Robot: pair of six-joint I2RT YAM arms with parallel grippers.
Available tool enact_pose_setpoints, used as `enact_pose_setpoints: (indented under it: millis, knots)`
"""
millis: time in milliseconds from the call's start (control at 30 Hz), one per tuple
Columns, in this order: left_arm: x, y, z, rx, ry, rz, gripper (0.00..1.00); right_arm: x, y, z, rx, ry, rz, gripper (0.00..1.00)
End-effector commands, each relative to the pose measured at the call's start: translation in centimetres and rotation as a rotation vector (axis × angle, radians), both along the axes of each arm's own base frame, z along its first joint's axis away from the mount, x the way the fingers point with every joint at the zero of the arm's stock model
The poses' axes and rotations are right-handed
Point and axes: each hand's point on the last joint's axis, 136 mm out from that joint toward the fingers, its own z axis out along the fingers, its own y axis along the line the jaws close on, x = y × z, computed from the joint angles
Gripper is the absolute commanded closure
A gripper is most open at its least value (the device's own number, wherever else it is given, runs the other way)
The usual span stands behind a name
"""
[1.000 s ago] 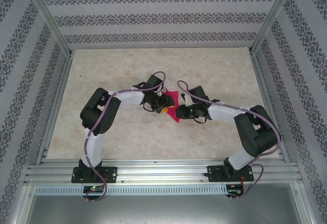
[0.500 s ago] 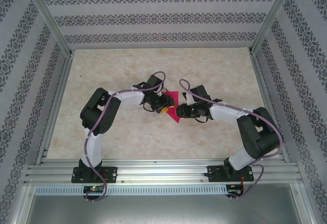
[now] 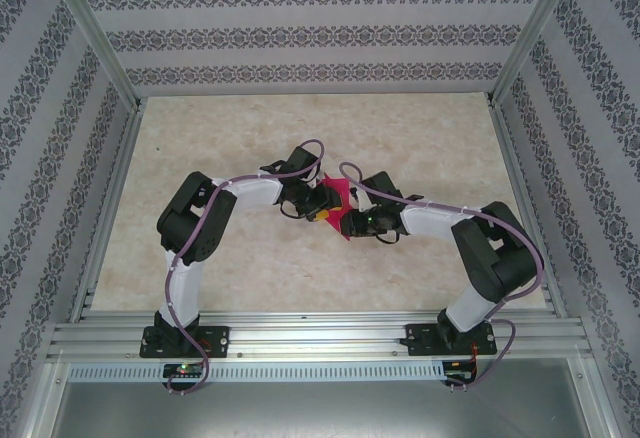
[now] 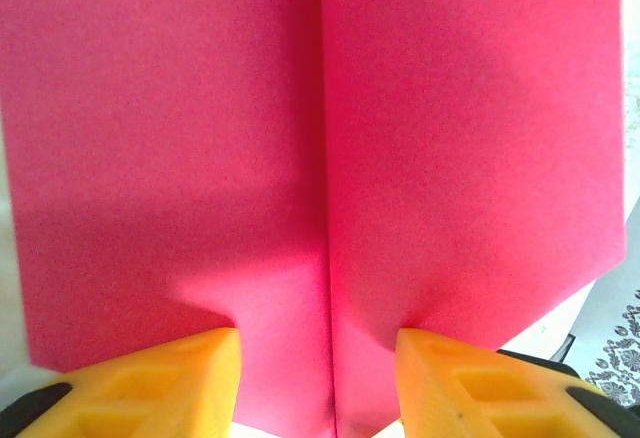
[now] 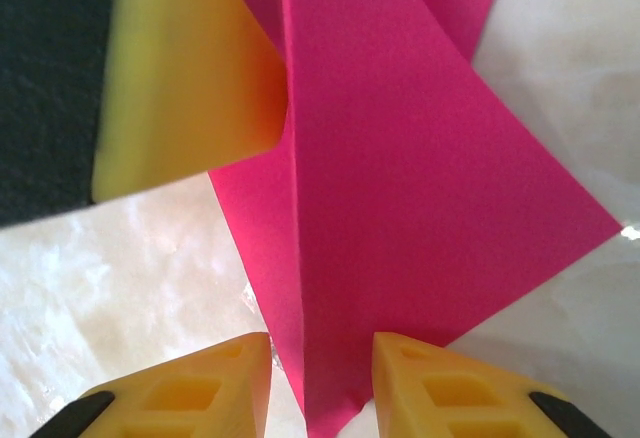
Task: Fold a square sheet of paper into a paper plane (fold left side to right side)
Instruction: Fourth fold the wing at the center of the table.
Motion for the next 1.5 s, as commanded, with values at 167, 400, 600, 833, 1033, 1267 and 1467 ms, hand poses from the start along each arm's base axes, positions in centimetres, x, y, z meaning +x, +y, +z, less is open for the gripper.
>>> enact_pose_setpoints:
  millis: [167,400,600,833,1033,1267,1467]
  knots:
    - [-0.8,1.1,-2.5,0.088,0.032,0.016,0.53,1.2,1.0,0.6,-0.01,-0.047,0.014,0.74]
    - [-0.6,1.1,-2.2,0.092,0.025,0.018,0.53,1.4,1.2,0.5,-0.011,-0.049,0.017,0.81]
    - [-0.7,1.2,-2.5,0.094,0.033,0.019,0.53,1.3,1.4,0.4,-0.002,-0.041,0.025,0.89]
    - [-0.6,1.3,-2.2,0.103,0.023,0.019,0.53,1.2,1.5,0.2,0.004,-0.033,0.028,0.92]
    - [-0.9,1.5,-2.7,0.108,0.034,0.022,0.53,1.0,1.7,0.0,0.025,-0.025,0.034,0.98]
    - [-0.9,1.6,-3.0,0.109,0.036,0.024,0.53,1.1,1.1,0.9,0.009,-0.047,0.021,0.81]
    - [-1.1,1.8,-3.1,0.122,0.036,0.024,0.53,1.8,-0.1,2.8,-0.046,-0.119,0.006,0.73]
